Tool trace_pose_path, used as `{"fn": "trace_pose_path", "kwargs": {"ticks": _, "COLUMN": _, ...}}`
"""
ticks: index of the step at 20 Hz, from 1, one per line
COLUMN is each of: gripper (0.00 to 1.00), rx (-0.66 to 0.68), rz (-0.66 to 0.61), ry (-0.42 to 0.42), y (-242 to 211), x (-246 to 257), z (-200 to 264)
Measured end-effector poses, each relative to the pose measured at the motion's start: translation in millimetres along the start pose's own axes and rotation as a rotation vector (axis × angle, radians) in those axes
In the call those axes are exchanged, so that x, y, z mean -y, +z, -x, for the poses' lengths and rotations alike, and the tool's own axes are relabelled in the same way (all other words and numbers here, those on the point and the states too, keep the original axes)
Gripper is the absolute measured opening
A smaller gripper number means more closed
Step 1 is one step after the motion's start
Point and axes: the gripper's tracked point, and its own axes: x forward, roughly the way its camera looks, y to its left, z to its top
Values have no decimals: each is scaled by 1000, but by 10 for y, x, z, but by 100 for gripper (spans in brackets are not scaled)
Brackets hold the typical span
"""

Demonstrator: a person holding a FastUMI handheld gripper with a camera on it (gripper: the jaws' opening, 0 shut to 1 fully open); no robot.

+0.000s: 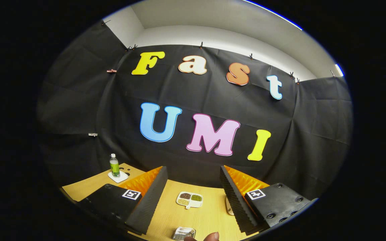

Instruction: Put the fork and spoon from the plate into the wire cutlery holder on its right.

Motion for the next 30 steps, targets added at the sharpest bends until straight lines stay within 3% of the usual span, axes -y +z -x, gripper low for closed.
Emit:
{"fn": "trace_pose_path", "kwargs": {"ticks": 6, "gripper": 98, "rx": -65, "rz": -20, "ry": -5, "y": -144, "x": -10, "z": 100}}
{"fn": "trace_pose_path", "kwargs": {"ticks": 10, "gripper": 98, "rx": -142, "rz": -58, "ry": 47, "y": -354, "x": -254, "z": 131}}
{"fn": "trace_pose_path", "kwargs": {"ticks": 19, "gripper": 98, "rx": -403, "rz": -169, "ry": 213, "y": -1164, "x": -1304, "z": 182}}
{"fn": "trace_pose_path", "kwargs": {"ticks": 30, "gripper": 97, "rx": -707, "rz": -91, "ry": 350, "y": -2451, "x": -2262, "z": 266}}
